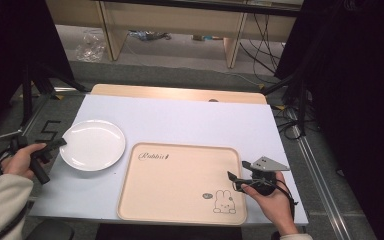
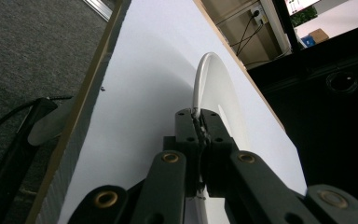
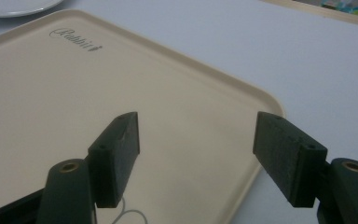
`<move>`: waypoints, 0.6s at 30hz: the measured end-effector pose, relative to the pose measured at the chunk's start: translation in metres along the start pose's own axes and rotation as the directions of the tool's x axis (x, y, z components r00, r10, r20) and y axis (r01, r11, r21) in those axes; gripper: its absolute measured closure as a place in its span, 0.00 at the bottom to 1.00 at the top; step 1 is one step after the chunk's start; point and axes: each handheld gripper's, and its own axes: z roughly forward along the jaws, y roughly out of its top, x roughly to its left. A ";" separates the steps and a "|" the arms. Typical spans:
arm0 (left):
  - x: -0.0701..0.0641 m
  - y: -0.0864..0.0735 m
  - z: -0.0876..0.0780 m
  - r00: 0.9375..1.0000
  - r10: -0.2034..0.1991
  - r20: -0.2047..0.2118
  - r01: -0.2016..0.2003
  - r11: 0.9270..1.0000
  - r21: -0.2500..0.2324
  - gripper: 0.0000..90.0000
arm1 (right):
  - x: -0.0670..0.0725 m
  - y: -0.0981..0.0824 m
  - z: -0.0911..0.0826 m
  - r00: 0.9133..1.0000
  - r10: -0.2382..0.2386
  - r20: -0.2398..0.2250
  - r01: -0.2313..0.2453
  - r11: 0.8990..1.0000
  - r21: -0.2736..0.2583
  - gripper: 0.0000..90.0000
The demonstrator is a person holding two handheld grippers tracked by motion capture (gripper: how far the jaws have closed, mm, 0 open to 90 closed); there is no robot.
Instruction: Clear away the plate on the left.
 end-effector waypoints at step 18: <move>-0.008 0.000 -0.003 0.999 -0.022 0.029 0.023 0.999 -0.032 0.96 | 0.000 0.000 0.000 1.000 -0.001 0.000 0.001 1.000 -0.001 0.36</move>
